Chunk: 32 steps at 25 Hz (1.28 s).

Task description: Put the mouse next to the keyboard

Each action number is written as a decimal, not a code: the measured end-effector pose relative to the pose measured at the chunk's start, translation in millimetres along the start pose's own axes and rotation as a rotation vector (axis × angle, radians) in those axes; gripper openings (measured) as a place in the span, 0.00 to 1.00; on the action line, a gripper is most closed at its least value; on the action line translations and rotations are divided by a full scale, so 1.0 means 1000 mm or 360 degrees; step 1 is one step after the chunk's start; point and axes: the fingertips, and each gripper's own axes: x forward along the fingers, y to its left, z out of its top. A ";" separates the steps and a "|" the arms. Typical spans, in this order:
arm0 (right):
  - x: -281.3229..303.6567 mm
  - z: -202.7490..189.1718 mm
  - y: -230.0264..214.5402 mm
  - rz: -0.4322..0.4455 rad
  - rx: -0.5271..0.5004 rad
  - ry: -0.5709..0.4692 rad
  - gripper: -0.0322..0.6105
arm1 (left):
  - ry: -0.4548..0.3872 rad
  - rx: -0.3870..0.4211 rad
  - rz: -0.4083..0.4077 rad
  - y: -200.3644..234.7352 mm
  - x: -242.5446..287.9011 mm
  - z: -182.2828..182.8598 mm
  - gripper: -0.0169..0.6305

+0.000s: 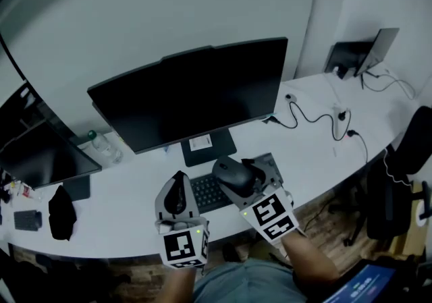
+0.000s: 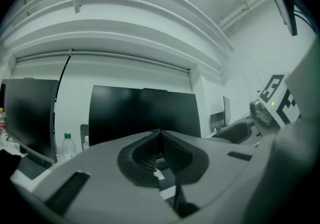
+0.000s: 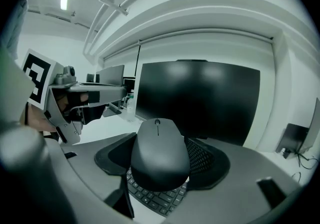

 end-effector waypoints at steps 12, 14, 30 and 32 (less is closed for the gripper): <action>-0.027 -0.036 -0.075 -0.0200 0.0124 0.0068 0.53 | 0.0052 -0.0017 -0.0206 -0.069 0.049 -0.009 0.03; -0.036 -0.043 -0.092 -0.0245 0.0143 0.0082 0.53 | 0.0057 -0.0032 -0.0251 -0.087 0.060 -0.012 0.03; -0.088 -0.110 -0.196 -0.0520 0.0303 0.0216 0.53 | 0.0146 -0.0021 -0.0515 -0.192 0.121 -0.029 0.03; -0.084 -0.118 -0.201 -0.0516 0.0316 0.0235 0.53 | 0.0166 -0.0040 -0.0517 -0.194 0.125 -0.034 0.03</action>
